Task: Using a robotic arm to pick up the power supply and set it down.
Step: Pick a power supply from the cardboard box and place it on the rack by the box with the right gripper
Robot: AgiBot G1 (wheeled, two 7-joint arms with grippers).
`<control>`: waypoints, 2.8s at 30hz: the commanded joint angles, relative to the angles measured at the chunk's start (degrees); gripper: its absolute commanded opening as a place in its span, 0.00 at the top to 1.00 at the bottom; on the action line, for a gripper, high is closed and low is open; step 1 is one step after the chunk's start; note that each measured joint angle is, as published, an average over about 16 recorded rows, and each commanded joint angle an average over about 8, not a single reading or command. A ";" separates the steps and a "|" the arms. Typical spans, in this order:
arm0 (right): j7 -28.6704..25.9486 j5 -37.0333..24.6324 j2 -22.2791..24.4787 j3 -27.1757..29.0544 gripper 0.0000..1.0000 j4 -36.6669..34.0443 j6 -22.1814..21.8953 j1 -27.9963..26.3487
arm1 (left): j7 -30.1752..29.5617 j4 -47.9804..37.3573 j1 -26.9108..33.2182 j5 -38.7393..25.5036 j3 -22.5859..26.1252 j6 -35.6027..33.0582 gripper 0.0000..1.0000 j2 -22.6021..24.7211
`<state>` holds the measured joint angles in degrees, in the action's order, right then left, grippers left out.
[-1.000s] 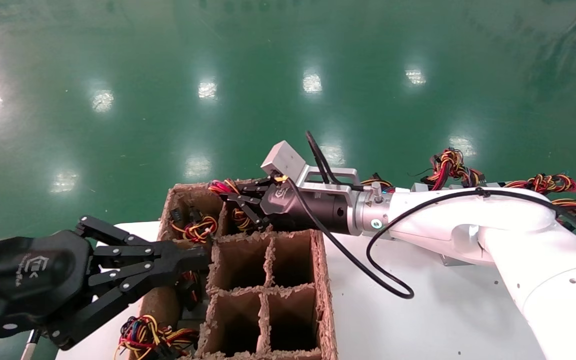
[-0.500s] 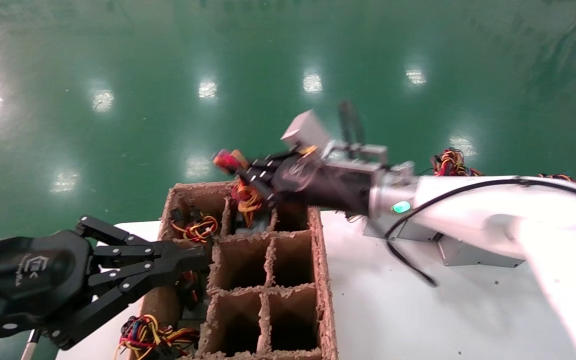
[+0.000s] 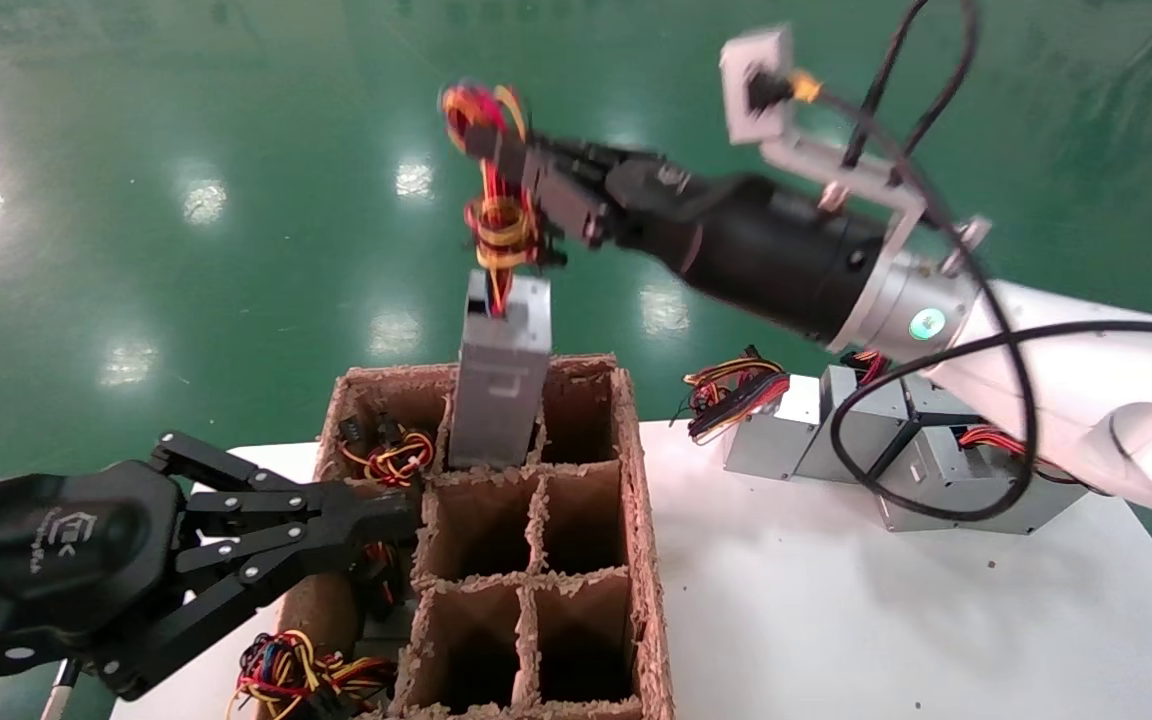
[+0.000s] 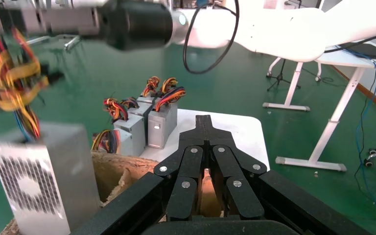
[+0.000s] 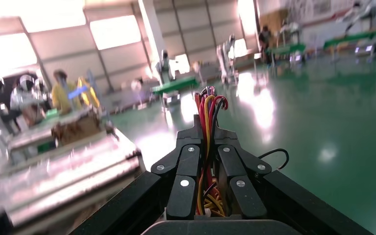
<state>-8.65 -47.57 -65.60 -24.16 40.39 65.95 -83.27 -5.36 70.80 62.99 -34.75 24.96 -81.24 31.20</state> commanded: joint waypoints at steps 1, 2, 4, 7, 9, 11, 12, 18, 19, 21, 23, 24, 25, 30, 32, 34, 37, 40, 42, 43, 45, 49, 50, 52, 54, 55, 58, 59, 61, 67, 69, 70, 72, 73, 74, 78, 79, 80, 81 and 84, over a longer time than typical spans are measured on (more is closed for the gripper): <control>-1.62 1.39 0.45 0.87 1.00 2.20 -0.73 0.44 | 0.00 0.00 0.00 0.00 0.00 0.00 1.00 0.00; -2.20 1.80 0.79 1.28 1.00 3.37 -1.60 0.67 | 0.00 0.00 0.00 0.00 0.00 0.00 1.00 0.00; -3.23 2.47 1.48 2.06 1.00 5.65 -3.46 1.14 | 0.00 0.00 0.00 0.00 0.00 0.00 1.00 0.00; -4.63 3.15 2.70 3.19 1.00 9.27 -6.68 1.93 | 0.00 0.00 0.00 0.00 0.00 0.00 1.00 0.00; -5.47 3.47 3.56 3.93 1.00 11.73 -8.98 2.58 | 0.00 0.00 0.00 0.00 0.00 0.00 1.00 0.00; -6.26 3.70 4.46 4.65 1.00 14.16 -11.32 3.33 | 0.00 0.00 0.00 0.00 0.00 0.00 1.00 0.00; -6.69 3.78 4.96 5.01 1.00 15.42 -12.56 3.77 | 0.00 0.00 0.00 0.00 0.00 0.00 1.00 0.00; -9.58 3.51 8.73 6.74 1.00 22.88 -20.20 7.10 | 0.00 0.00 0.00 0.00 0.00 0.00 1.00 0.00; -10.16 3.33 9.55 6.96 1.00 24.17 -21.55 7.77 | 0.00 0.00 0.00 0.00 0.00 0.00 1.00 0.00; -11.40 2.90 11.35 7.35 1.00 26.73 -24.25 9.22 | 0.00 0.00 0.00 0.00 0.00 0.00 1.00 0.00; -12.78 2.41 13.43 7.66 1.00 29.34 -26.93 10.93 | 0.00 0.00 0.00 0.00 0.00 0.00 1.00 0.00; -13.54 2.13 14.59 7.78 1.00 30.66 -28.28 11.94 | 0.00 0.00 0.00 0.00 0.00 0.00 1.00 0.00; -14.32 1.85 15.80 7.87 1.00 31.94 -29.57 13.01 | 0.00 0.00 0.00 0.00 0.00 0.00 1.00 0.00; -17.74 0.92 21.70 8.04 1.00 36.39 -33.62 18.00 | 0.00 0.00 0.00 0.00 0.00 0.00 1.00 0.00; -18.62 0.89 23.76 8.21 1.00 37.11 -33.92 19.44 | 0.00 0.00 0.00 0.00 0.00 0.00 1.00 0.00; -19.17 1.07 25.57 8.53 1.00 37.37 -33.67 20.57 | 0.00 0.00 0.00 0.00 0.00 0.00 1.00 0.00; -19.58 1.64 27.97 9.30 1.00 37.54 -32.85 22.22 | 0.00 0.00 0.00 0.00 0.00 0.00 1.00 0.00; -19.81 2.57 30.20 10.28 1.00 37.63 -31.76 24.21 | 0.00 0.00 0.00 0.00 0.00 0.00 1.00 0.00; -19.86 3.49 31.68 11.09 1.00 37.66 -30.59 25.80 | 0.00 0.00 0.00 0.00 0.00 0.00 1.00 0.00; -19.86 4.04 32.39 11.51 1.00 37.67 -29.82 26.61 | 0.00 0.00 0.00 0.00 0.00 0.00 1.00 0.00; -19.77 5.37 33.81 12.42 1.00 37.65 -27.74 28.36 | 0.00 0.00 0.00 0.00 0.00 0.00 1.00 0.00; -19.13 8.21 36.11 14.19 1.00 37.51 -22.97 31.97 | 0.00 0.00 0.00 0.00 0.00 0.00 1.00 0.00; -18.89 8.81 36.54 14.58 1.00 37.46 -21.97 32.93 | 0.00 0.00 0.00 0.00 0.00 0.00 1.00 0.00; -18.33 9.79 37.25 15.31 1.00 37.38 -20.55 34.95 | 0.00 0.00 0.00 0.00 0.00 0.00 1.00 0.00; -17.70 10.51 37.75 15.99 1.00 37.31 -19.92 37.11 | 0.00 0.00 0.00 0.00 0.00 0.00 1.00 0.00; -17.37 10.83 37.94 16.35 1.00 37.29 -19.82 38.22 | 0.00 0.00 0.00 0.00 0.00 0.00 1.00 0.00; -16.42 11.72 38.23 17.46 1.00 37.26 -20.07 41.42 | 0.00 0.00 0.00 0.00 0.00 0.00 1.00 0.00; -16.12 12.01 38.22 17.83 1.00 37.25 -20.28 42.43 | 0.00 0.00 0.00 0.00 0.00 0.00 1.00 0.00; -15.56 12.59 38.00 18.55 1.00 37.25 -20.84 44.29 | 0.00 0.00 0.00 0.00 0.00 0.00 1.00 0.00; -13.97 13.62 36.51 20.21 1.00 37.19 -23.54 48.82 | 0.00 0.00 0.00 0.00 0.00 0.00 1.00 0.00; -13.49 13.67 35.94 20.60 1.00 37.18 -24.78 49.98 | 0.00 0.00 0.00 0.00 0.00 0.00 1.00 0.00; -13.23 13.62 35.65 20.75 1.00 37.18 -25.44 50.45 | 0.00 0.00 0.00 0.00 0.00 0.00 1.00 0.00; -12.73 13.42 35.07 20.98 1.00 37.17 -26.82 51.22 | 0.00 0.00 0.00 0.00 0.00 0.00 1.00 0.00; -12.48 13.27 34.78 21.06 1.00 37.17 -27.52 51.50 | 0.00 0.00 0.00 0.00 0.00 0.00 1.00 0.00; -12.24 13.07 34.51 21.10 1.00 37.17 -28.24 51.74 | 0.00 0.00 0.00 0.00 0.00 0.00 1.00 0.00; -11.47 12.07 33.43 20.91 1.00 37.15 -31.19 52.37 | 0.00 0.00 0.00 0.00 0.00 0.00 1.00 0.00; -11.35 11.79 33.15 20.78 1.00 37.14 -31.97 52.49 | 0.00 0.00 0.00 0.00 0.00 0.00 1.00 0.00; -11.26 11.51 32.86 20.62 1.00 37.14 -32.76 52.59 | 0.00 0.00 0.00 0.00 0.00 0.00 1.00 0.00; -11.21 11.22 32.55 20.41 1.00 37.13 -33.57 52.68 | 0.00 0.00 0.00 0.00 0.00 0.00 1.00 0.00; -11.22 10.37 31.58 19.67 1.00 37.11 -36.12 52.92 | 0.00 0.00 0.00 0.00 0.00 0.00 1.00 0.00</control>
<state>-20.06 -37.28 -33.96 -4.65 77.50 29.42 -30.45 -5.36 70.80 62.99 -34.75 24.96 -81.24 31.20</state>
